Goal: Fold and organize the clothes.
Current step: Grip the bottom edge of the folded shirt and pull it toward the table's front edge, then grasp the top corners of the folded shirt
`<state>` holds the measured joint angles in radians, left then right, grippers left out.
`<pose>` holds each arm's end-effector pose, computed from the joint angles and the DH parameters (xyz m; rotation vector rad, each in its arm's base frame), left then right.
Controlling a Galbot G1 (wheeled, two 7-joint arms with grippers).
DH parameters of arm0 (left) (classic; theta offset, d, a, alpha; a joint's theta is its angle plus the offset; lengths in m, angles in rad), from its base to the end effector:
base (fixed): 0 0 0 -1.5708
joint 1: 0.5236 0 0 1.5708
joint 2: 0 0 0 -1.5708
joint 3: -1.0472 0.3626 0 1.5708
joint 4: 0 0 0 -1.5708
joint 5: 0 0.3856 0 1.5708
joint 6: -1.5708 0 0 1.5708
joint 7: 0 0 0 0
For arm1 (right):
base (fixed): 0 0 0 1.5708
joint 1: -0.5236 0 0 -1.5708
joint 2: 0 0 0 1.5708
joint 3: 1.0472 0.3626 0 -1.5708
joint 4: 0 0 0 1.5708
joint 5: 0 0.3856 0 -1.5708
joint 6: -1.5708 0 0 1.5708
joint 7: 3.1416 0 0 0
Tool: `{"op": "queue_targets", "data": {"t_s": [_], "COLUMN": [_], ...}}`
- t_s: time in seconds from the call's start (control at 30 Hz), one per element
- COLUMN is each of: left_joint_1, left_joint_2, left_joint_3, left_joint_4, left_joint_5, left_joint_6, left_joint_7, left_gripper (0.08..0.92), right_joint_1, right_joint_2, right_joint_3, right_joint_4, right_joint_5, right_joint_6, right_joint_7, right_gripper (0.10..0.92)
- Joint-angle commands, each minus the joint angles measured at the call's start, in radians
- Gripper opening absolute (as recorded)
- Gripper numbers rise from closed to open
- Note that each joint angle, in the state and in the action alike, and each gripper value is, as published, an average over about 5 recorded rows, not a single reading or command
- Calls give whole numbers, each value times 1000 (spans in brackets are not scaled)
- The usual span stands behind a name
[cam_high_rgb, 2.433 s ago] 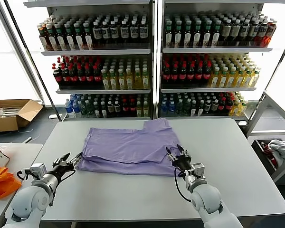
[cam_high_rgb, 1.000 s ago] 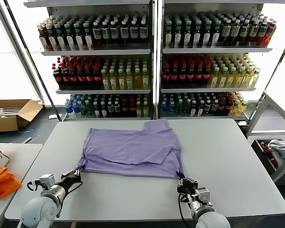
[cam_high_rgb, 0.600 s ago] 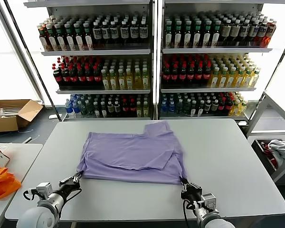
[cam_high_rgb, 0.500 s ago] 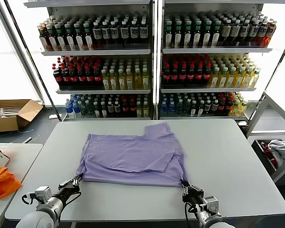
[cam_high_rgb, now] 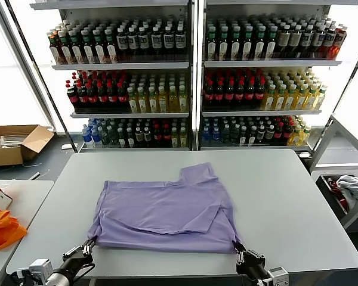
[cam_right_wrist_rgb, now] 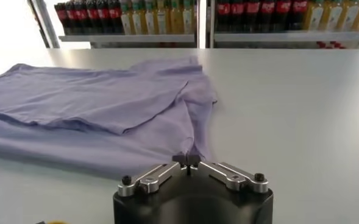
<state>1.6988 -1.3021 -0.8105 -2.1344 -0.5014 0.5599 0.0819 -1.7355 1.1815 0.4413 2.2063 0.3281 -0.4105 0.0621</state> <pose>0.1719 0.1305 -0.2902 -0.0321 -2.5539 0.2178 0.1541 -0.0271 -0.2995 0.3180 -2.6003 0.0103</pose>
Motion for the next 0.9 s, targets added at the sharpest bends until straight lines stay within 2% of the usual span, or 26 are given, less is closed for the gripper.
{"op": "queue_targets", "data": {"t_s": [0.03,0.1,0.3,0.43,0.67,0.83,0.9], "left_joint_1": [93,81,41,-48,-258,-435,-497], "left_joint_2": [-29,-20,43,146,374,448,461], "left_joint_3": [-69,-88,-160,-169,-41,96,150], "left_joint_4": [-103,-116,-130,-62,192,365,422], "left_joint_5": [4,-9,-29,-84,-142,-160,-159], "left_joint_6": [-1,5,16,12,-7,-9,-13], "left_joint_7": [1,0,-4,8,119,182,199], "left_gripper": [110,146,314,436,618,762,800], "right_joint_1": [-67,-38,120,296,733,988,1061], "right_joint_2": [12,15,-39,-109,-204,-164,-135], "right_joint_3": [34,54,134,128,-33,-180,-226], "right_joint_4": [78,88,71,-20,-381,-624,-711], "right_joint_5": [5,19,89,119,242,207,186], "right_joint_6": [-9,-7,-6,-34,-108,-137,-143], "right_joint_7": [-1,-8,-68,-141,-378,-492,-514], "right_gripper": [120,151,318,439,639,776,804]}}
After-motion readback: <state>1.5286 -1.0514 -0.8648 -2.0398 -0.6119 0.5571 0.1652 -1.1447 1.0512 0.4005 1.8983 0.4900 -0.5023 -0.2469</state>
